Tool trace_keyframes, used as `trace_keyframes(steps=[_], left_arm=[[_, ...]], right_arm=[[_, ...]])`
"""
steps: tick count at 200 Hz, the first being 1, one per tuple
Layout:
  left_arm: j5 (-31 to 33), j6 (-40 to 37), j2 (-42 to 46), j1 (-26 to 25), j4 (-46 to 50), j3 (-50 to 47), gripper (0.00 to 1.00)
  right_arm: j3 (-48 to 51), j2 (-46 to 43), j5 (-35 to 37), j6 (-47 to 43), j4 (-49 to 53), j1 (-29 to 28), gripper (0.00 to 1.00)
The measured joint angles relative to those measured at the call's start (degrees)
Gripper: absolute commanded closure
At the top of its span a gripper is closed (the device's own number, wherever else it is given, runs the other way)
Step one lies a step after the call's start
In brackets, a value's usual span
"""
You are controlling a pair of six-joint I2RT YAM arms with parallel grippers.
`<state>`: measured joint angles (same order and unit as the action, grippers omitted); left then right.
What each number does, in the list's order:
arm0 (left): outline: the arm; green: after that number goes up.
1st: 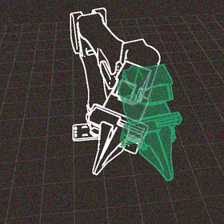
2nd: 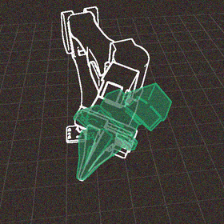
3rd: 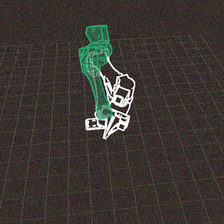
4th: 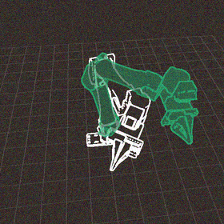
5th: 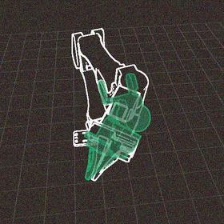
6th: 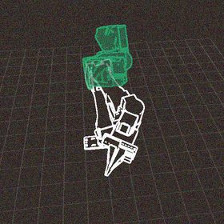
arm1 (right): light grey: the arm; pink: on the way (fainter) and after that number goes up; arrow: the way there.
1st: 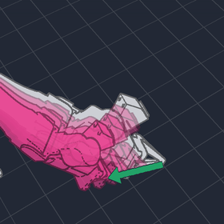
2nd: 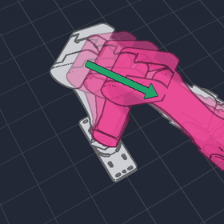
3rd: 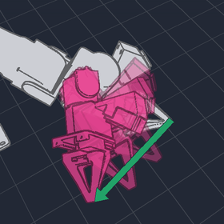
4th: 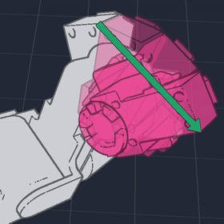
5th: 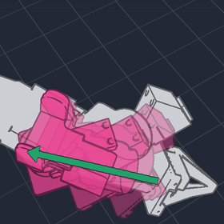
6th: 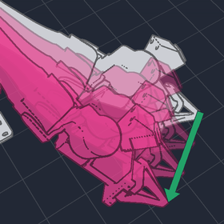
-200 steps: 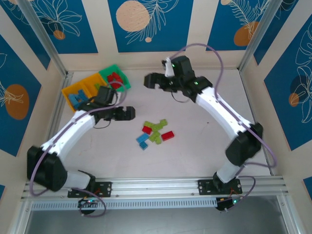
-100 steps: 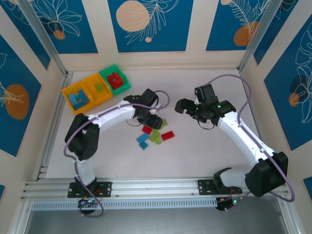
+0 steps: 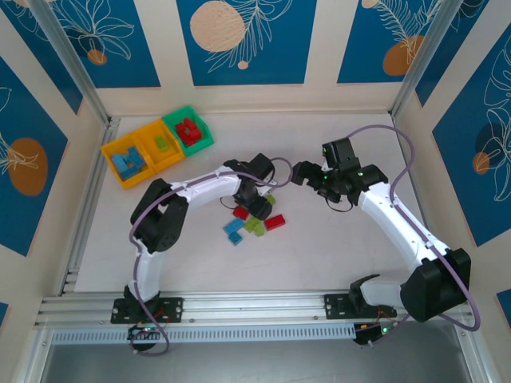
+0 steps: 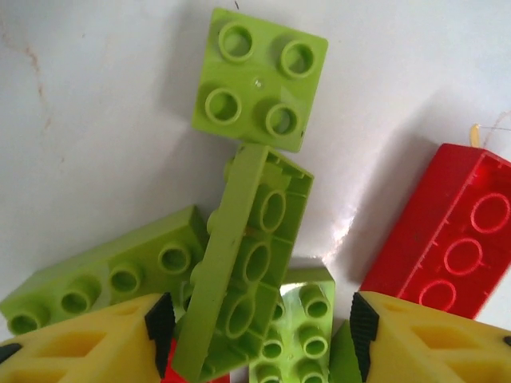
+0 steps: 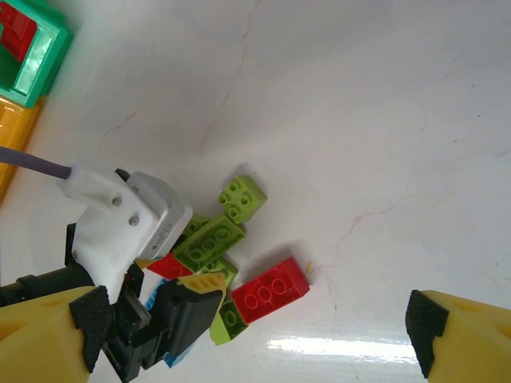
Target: Sort the legos into containers by color
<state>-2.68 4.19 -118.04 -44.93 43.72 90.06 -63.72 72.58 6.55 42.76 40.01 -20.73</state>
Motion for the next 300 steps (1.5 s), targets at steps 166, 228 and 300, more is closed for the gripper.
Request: trace_keyframes(steps=[166,228,300], left_arm=[[-0.4,0.6,4.6,0.2,-5.1,0.0,0.91],[-0.4,6.7,11.8,18.8,-7.1,0.1,0.91],[6.3,15.1,3.9,43.8,-6.2,11.1,0.48]], right_arm=[[0.6,-0.6,1.3,2.8,0.3,0.2,0.03],[0.9,-4.5,2.1,4.4,-0.2,1.4,0.03],[2.4,-4.5,1.8,5.7,-0.7,2.0,0.03]])
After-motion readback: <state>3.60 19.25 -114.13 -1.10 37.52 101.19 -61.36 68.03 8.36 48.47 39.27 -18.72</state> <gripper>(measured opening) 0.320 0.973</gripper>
